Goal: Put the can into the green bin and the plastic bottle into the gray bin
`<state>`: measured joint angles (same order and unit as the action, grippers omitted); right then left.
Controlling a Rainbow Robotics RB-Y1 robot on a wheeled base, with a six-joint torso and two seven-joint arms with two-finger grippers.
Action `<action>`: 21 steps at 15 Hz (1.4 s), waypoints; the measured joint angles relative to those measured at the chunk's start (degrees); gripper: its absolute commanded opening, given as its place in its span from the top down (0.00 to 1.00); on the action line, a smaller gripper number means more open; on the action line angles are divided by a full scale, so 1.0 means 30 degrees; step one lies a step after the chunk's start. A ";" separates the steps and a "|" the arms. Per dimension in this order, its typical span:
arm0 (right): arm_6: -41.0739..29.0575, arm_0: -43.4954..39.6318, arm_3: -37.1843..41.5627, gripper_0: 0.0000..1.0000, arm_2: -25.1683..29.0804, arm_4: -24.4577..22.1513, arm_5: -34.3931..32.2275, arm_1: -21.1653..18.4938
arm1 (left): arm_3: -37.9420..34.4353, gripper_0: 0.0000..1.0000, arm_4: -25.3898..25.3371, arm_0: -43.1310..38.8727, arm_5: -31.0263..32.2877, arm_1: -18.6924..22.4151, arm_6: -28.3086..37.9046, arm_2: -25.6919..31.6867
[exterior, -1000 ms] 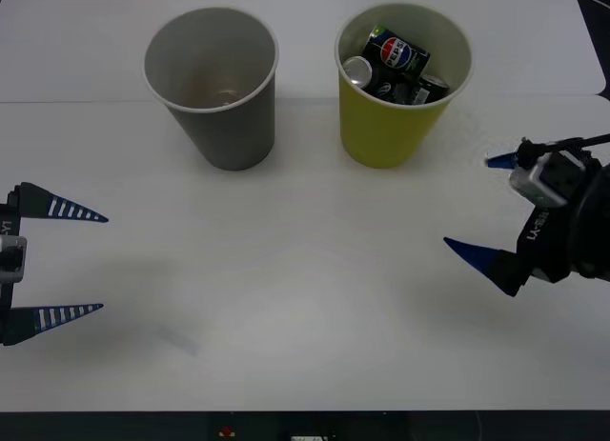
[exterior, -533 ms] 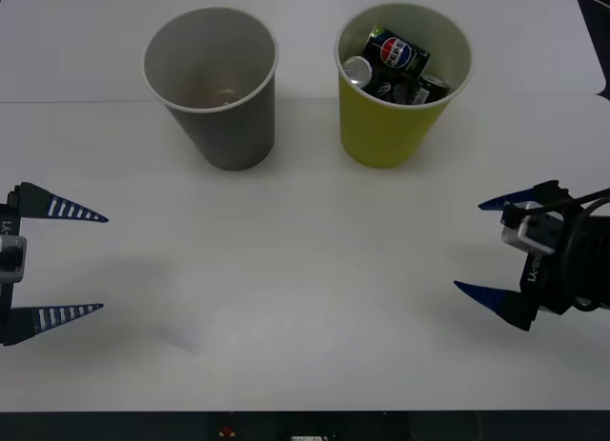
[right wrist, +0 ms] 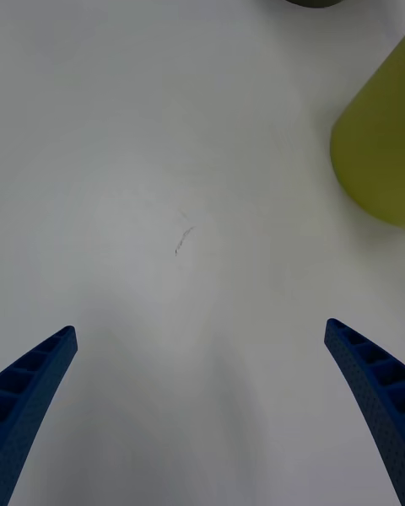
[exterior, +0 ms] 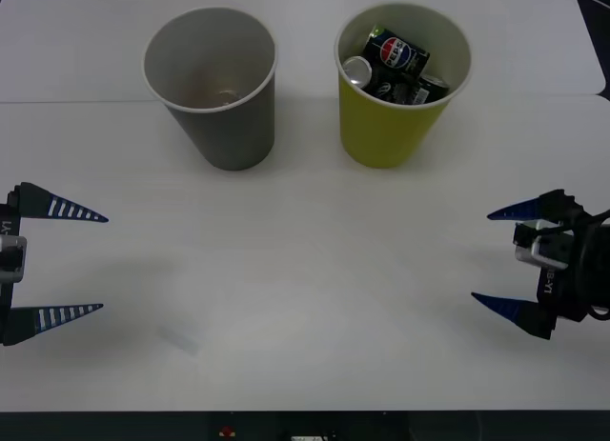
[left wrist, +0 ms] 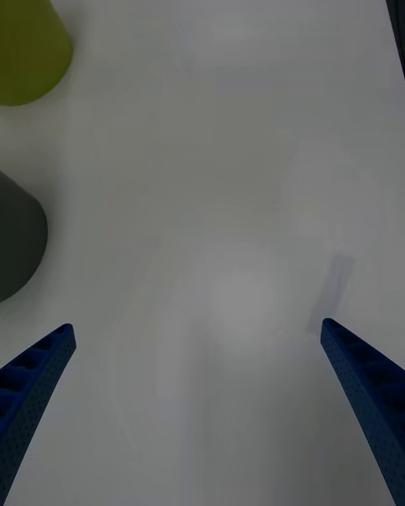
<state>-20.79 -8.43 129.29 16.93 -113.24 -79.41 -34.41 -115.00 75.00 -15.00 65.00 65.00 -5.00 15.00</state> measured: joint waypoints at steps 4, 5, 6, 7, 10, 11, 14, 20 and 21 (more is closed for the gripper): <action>-0.0181 -0.0321 -0.0040 0.00 -0.0161 0.1986 0.0934 -0.1859 | 0.0000 0.00 0.0000 0.0000 0.0000 0.0000 0.0000 0.0000; -0.0267 -0.0417 -0.0053 0.00 -0.0163 0.2606 0.1253 -0.2465 | 0.0000 0.00 0.0000 0.0000 0.0000 0.0000 0.0000 0.0000; -0.0369 -0.0594 -0.0053 0.00 -0.0188 0.3191 0.1703 -0.3194 | 0.0000 0.00 0.0000 0.0000 0.0000 0.0000 0.0000 0.0000; -0.0457 -0.0898 -0.0038 0.00 -0.0250 0.3759 0.2288 -0.4060 | 0.0000 0.00 0.0000 0.0000 0.0000 0.0000 0.0000 0.0000; -0.0491 -0.2147 -0.0034 0.00 -0.0418 0.5403 0.4327 -0.6478 | 0.0000 0.00 0.0000 0.0000 0.0000 0.0000 0.0000 0.0000; -0.0449 -0.2462 -0.0034 0.00 -0.0426 0.5869 0.4716 -0.7104 | 0.0000 0.00 0.0000 0.0000 0.0000 0.0000 0.0000 0.0000; -0.0399 -0.2917 -0.0037 0.00 -0.0429 0.6920 0.5214 -0.8142 | 0.0000 0.00 0.0000 0.0000 0.0000 0.0000 0.0000 0.0000; -0.0411 -0.3466 -0.0032 0.00 -0.0428 0.8118 0.6154 -0.9456 | 0.0000 0.00 0.0000 0.0000 0.0000 0.0000 0.0000 0.0000; -0.0490 -0.3521 -0.0037 0.00 -0.0422 0.8145 0.6168 -0.9569 | 0.0000 0.00 0.0000 0.0000 0.0000 0.0000 0.0000 0.0000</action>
<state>-22.26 -19.00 129.18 15.66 -88.81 -60.91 -63.12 -115.00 75.00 -15.00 65.00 65.00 -5.00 15.00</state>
